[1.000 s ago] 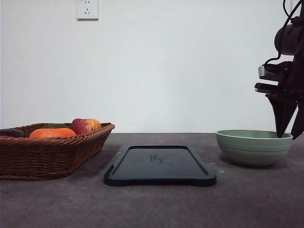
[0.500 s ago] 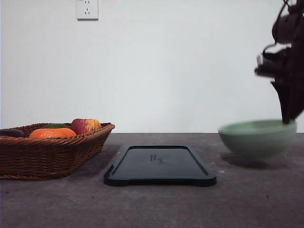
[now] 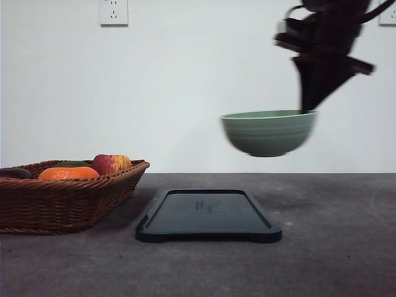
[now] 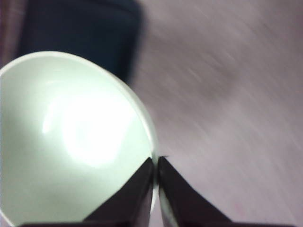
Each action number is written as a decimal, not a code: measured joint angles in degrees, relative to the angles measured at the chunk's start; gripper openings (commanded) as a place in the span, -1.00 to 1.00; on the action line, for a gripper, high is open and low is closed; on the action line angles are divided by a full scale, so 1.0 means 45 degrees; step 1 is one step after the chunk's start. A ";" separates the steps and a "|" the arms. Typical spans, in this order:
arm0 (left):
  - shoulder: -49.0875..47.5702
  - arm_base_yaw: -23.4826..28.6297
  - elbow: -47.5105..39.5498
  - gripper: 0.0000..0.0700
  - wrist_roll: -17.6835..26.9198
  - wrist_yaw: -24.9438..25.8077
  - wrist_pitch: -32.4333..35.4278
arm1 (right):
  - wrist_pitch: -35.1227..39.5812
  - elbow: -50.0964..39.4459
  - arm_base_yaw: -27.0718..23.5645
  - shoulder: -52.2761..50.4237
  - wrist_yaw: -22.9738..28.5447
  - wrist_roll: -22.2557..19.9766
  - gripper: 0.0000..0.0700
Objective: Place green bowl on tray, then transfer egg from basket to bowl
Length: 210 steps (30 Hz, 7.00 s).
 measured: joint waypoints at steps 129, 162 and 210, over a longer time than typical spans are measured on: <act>1.3289 -0.2934 0.6591 0.00 -0.2658 -0.3589 0.0150 | 0.9013 -1.3852 0.1783 -1.2106 0.1700 -0.0131 -0.24; 1.1545 -0.3050 0.6627 -0.58 -0.2267 -0.3588 -0.0675 | 0.9003 -1.3852 0.1783 -1.2106 0.1700 -0.0131 -0.24; 1.4182 -0.8291 0.6659 -0.58 -0.0903 -0.3350 0.5216 | 0.9003 -1.3852 0.1783 -1.2106 0.1700 -0.0131 -0.24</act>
